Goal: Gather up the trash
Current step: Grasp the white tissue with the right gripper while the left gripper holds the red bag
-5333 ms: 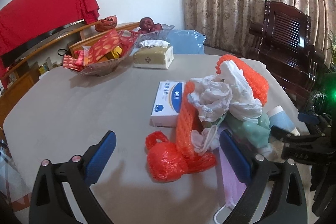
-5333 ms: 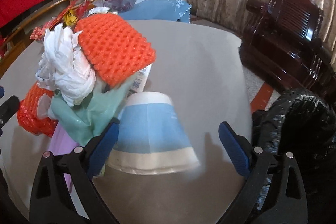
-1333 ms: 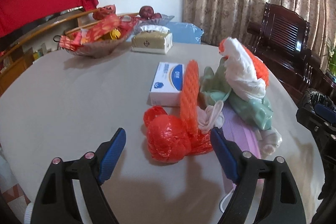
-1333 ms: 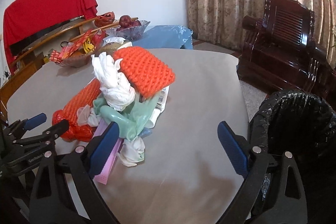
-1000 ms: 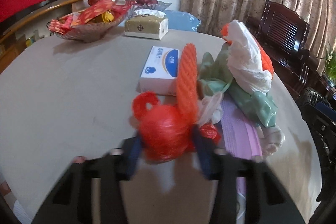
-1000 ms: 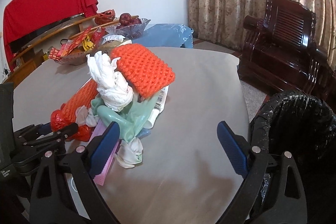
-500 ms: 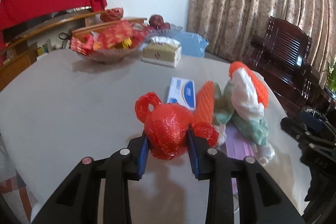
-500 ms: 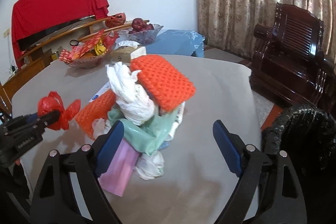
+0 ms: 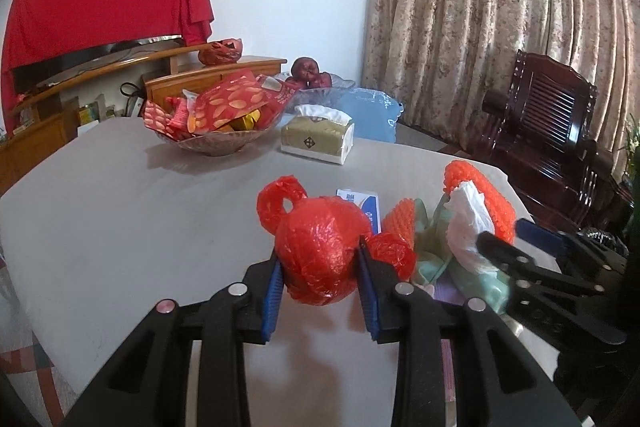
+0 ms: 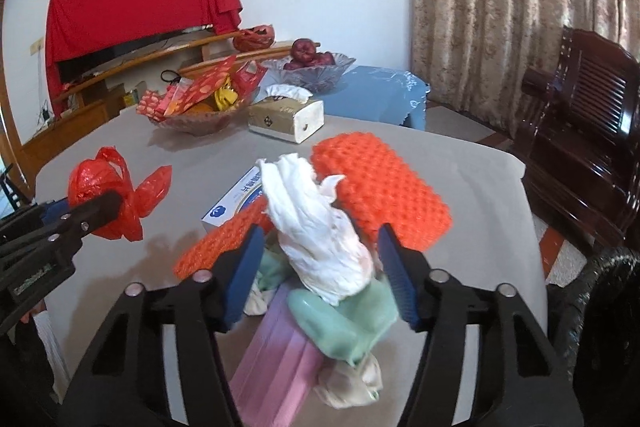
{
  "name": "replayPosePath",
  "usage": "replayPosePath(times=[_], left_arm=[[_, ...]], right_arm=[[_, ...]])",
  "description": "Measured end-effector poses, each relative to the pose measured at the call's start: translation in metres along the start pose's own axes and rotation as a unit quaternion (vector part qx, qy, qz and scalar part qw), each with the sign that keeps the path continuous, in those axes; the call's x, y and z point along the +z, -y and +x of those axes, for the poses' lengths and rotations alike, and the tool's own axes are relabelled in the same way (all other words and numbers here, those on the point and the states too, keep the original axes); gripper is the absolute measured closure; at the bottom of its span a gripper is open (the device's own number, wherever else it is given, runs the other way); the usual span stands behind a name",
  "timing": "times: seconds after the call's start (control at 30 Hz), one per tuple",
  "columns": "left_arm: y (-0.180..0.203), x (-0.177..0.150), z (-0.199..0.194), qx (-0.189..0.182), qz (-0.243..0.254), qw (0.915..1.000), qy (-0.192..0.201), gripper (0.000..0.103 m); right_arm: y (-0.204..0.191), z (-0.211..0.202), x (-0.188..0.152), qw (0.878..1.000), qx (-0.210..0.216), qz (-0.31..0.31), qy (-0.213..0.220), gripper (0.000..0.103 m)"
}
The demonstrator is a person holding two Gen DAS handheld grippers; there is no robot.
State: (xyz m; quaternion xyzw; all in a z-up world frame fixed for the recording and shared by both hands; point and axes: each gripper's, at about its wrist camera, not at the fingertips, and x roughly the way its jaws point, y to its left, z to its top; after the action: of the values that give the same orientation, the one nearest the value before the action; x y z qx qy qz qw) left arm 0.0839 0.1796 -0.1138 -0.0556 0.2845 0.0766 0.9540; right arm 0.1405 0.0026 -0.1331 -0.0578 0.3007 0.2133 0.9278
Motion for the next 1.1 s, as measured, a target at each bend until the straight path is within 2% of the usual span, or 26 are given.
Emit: replayPosePath(times=[0.13, 0.2, 0.3, 0.47, 0.8, 1.0, 1.1], left_arm=[[0.001, -0.002, 0.003, -0.001, -0.001, 1.0, -0.006, 0.07], [0.001, -0.003, 0.003, -0.001, -0.002, 1.0, -0.008, 0.07], [0.003, -0.002, 0.003, -0.003, 0.001, 1.0, -0.008, 0.07], [0.009, 0.0, 0.0, -0.006, 0.007, 1.0, -0.002, 0.07], [0.02, 0.012, -0.015, -0.013, 0.011, 0.9997, 0.015, 0.07], [0.036, 0.019, -0.027, -0.024, 0.023, 0.999, 0.029, 0.07], [0.054, 0.023, -0.034, -0.041, 0.028, 0.9982, 0.035, 0.07]], right_arm=[[-0.003, 0.01, -0.005, 1.0, 0.001, -0.005, -0.018, 0.069], [-0.004, 0.01, -0.006, 1.0, 0.002, -0.008, -0.017, 0.081], [-0.002, 0.006, -0.004, 1.0, 0.006, -0.013, -0.013, 0.091], [0.001, -0.005, 0.0, 1.0, 0.014, -0.008, -0.004, 0.098], [0.009, -0.048, 0.015, 0.998, 0.044, 0.02, 0.033, 0.098], [0.025, -0.078, 0.021, 0.998, 0.025, 0.025, 0.053, 0.098], [0.04, -0.1, 0.018, 0.998, 0.005, 0.03, 0.063, 0.098]])
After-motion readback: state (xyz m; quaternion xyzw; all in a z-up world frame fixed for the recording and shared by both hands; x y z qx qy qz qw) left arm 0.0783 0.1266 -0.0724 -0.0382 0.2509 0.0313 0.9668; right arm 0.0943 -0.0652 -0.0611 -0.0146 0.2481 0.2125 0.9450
